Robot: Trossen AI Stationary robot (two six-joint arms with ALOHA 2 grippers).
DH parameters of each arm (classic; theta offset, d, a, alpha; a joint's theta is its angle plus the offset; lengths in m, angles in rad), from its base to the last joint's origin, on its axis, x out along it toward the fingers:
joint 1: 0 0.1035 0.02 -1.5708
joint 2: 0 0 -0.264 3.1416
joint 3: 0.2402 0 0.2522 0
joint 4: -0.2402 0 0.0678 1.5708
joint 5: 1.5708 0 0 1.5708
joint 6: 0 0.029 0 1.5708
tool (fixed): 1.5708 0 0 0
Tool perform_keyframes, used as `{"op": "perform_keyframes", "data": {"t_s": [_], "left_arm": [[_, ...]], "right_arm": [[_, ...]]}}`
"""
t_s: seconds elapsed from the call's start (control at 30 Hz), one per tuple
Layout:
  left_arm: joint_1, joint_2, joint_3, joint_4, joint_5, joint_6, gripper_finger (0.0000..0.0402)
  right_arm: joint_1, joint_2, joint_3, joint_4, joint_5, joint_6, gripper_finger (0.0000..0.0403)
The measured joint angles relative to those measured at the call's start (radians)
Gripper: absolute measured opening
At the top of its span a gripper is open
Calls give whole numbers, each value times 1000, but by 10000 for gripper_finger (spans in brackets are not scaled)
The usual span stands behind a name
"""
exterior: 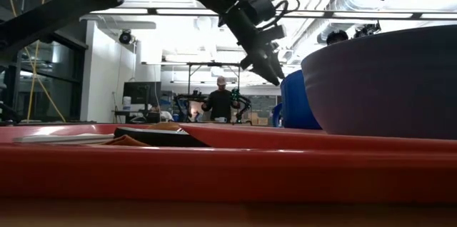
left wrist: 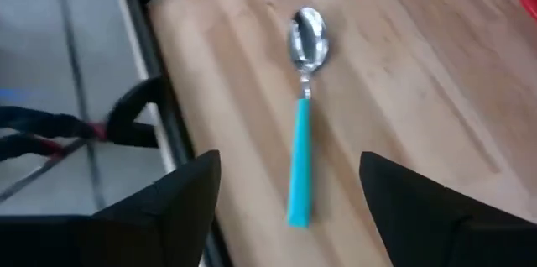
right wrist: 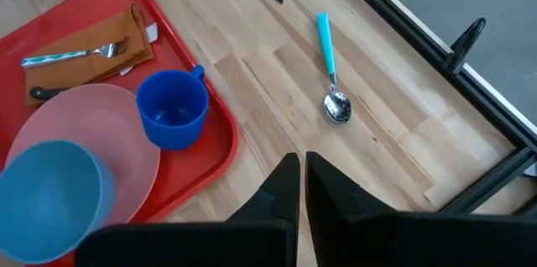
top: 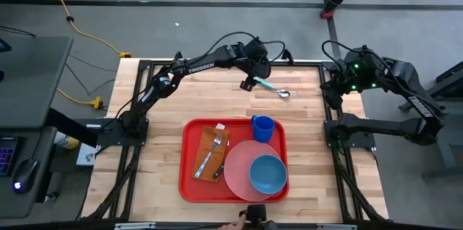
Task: Set up tray
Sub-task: Put the blue spoon on top of the orange napkin on the serving tray
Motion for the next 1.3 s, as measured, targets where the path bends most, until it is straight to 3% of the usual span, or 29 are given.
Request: {"op": "perform_keyframes", "data": {"t_s": [0.5, 0.87, 1.17, 1.3], "left_arm": [[6, 129, 33, 20, 11, -213, 296], [13, 145, 40, 58, 16, -209, 296], [64, 163, 38, 92, 128, -572, 296], [68, 177, 42, 120, 154, -641, 296]], "right_arm": [[0, 1, 0, 12, -24, 4, 0], [0, 1, 0, 12, -57, 32, 0], [0, 1, 0, 42, -87, 42, 0], [0, 1, 0, 42, -90, 42, 0]]}}
